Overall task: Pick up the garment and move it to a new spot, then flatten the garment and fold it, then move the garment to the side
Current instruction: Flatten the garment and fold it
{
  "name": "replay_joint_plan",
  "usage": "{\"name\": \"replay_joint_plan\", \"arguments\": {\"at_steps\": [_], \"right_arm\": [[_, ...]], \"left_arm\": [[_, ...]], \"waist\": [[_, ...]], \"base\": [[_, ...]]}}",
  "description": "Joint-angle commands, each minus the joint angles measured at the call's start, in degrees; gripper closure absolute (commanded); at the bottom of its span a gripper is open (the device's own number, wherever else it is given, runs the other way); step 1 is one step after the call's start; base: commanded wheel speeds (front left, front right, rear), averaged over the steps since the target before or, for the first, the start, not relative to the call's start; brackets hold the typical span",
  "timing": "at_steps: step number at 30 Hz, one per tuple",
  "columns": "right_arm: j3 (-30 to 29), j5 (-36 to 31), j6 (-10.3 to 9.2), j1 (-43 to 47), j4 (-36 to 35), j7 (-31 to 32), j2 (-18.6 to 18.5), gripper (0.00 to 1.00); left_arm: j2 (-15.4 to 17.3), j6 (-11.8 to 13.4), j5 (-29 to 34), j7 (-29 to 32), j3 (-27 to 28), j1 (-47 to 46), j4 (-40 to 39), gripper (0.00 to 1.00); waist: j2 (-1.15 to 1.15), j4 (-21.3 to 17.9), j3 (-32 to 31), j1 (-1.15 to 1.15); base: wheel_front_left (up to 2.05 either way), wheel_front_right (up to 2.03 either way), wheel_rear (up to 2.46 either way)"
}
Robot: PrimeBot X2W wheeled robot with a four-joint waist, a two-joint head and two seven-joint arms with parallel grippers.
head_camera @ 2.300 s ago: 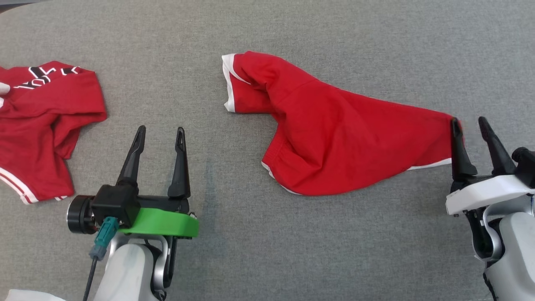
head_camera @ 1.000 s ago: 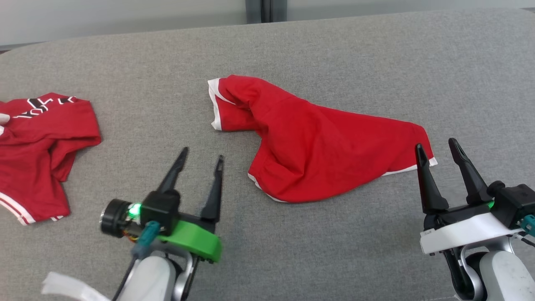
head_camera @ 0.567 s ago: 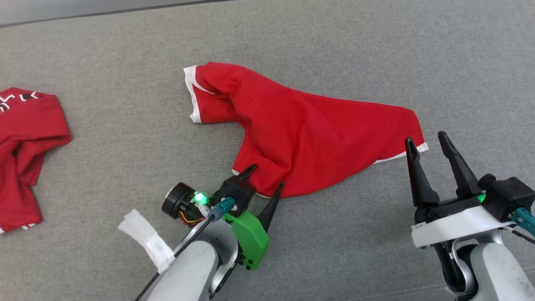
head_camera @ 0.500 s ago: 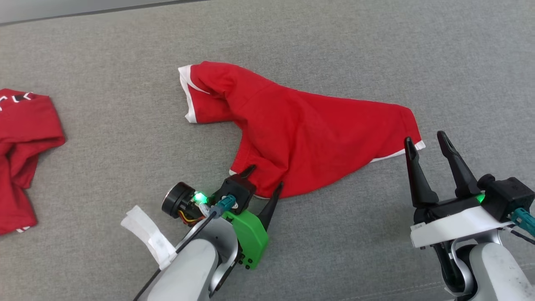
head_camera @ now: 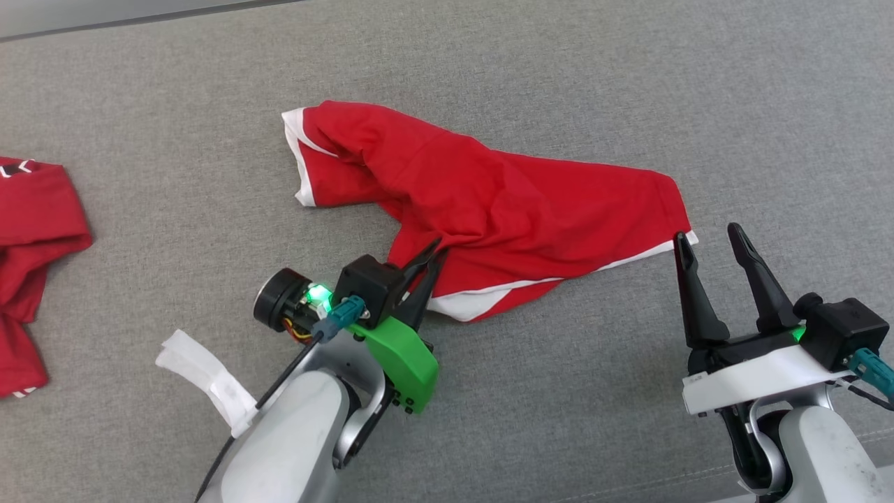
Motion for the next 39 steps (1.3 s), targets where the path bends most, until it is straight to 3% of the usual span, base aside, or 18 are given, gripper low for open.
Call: {"name": "replay_joint_plan", "arguments": {"at_steps": [1,10,18,19,21,22,23,31,39], "right_arm": [[0.22,0.36,0.01,-0.89,0.19,-0.51,0.10,0.00],[1.18,0.93,0.01,-2.54,0.48,-0.74,0.24,0.00],[2.43,1.42,0.01,-4.20,1.63,-1.40,0.54,0.00],[2.41,1.48,0.01,-4.41,1.76,-1.50,0.56,0.00],[2.36,1.53,0.01,-4.73,1.96,-1.68,0.57,0.00],[2.33,1.55,0.01,-4.80,2.09,-1.72,0.57,0.00],[2.31,1.57,0.01,-4.76,2.18,-1.84,0.57,0.00],[1.43,0.84,0.01,-4.13,2.14,-2.21,0.06,0.00],[0.88,0.28,0.01,-2.98,1.36,-1.82,-0.58,0.00]], "left_arm": [[0.61,0.41,-0.64,0.50,0.53,-1.24,-0.48,1.00],[0.69,1.45,-2.49,3.15,3.37,-6.61,1.25,1.00],[0.37,1.10,-4.43,2.47,5.49,-13.86,10.98,1.00],[0.36,1.05,-4.52,2.07,5.58,-14.52,12.02,0.93],[0.28,0.94,-4.79,0.96,5.79,-15.67,14.25,0.56],[0.26,1.02,-4.68,-0.07,5.93,-16.27,15.19,0.04],[0.25,1.02,-4.53,-0.78,5.92,-16.59,15.93,0.00],[-0.20,2.57,-3.62,-11.33,5.98,-14.16,16.07,0.00],[1.15,7.26,-3.10,-16.71,8.16,-6.78,8.32,0.00]], "waist": [[0.00,-0.21,0.06,0.00],[0.00,-2.32,2.31,0.00],[0.00,-4.62,4.71,0.00],[0.00,-4.78,4.88,0.00],[0.00,-5.01,5.15,0.00],[0.00,-5.08,5.24,0.00],[0.00,-5.10,5.28,0.00],[0.00,-3.58,3.59,0.00],[0.00,-1.27,0.99,0.00]], "base": [[0.00,0.00,0.00],[0.00,0.00,0.00],[0.00,0.00,0.00],[0.00,0.00,0.00],[0.00,0.00,0.00],[0.00,0.00,0.00],[0.00,0.00,0.00],[0.00,0.00,0.00],[0.00,0.00,0.00]]}}
